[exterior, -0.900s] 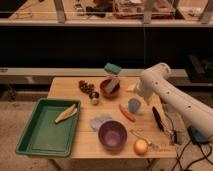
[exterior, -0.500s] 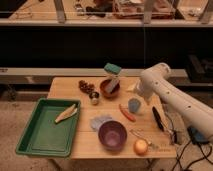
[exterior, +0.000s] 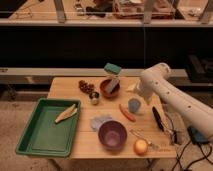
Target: Place banana in plastic cup
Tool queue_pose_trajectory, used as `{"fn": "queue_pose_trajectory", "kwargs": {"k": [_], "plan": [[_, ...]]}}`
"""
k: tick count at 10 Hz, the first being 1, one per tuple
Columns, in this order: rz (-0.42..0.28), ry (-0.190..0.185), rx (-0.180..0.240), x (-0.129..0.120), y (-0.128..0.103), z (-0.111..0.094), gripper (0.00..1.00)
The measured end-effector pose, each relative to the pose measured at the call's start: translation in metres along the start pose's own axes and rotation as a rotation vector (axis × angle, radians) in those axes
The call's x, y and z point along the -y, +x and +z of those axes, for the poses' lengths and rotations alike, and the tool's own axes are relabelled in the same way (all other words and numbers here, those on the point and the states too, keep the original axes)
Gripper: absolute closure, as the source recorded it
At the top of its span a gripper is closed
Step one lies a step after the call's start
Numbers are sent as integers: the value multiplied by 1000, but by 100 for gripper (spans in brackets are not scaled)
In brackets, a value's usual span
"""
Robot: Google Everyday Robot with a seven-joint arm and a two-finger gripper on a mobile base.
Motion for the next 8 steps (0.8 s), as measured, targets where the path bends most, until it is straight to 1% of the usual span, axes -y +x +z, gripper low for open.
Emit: {"fn": "queue_pose_trajectory", "kwargs": {"k": [4,5,7,8], "plan": [[-1,0,0,0,-1,0,20],[-16,-3,-10,2,-2,-3,20],[-98,2,-27,15,-18,-18,20],[-167,5,-34,28,-35,-28,20]]}}
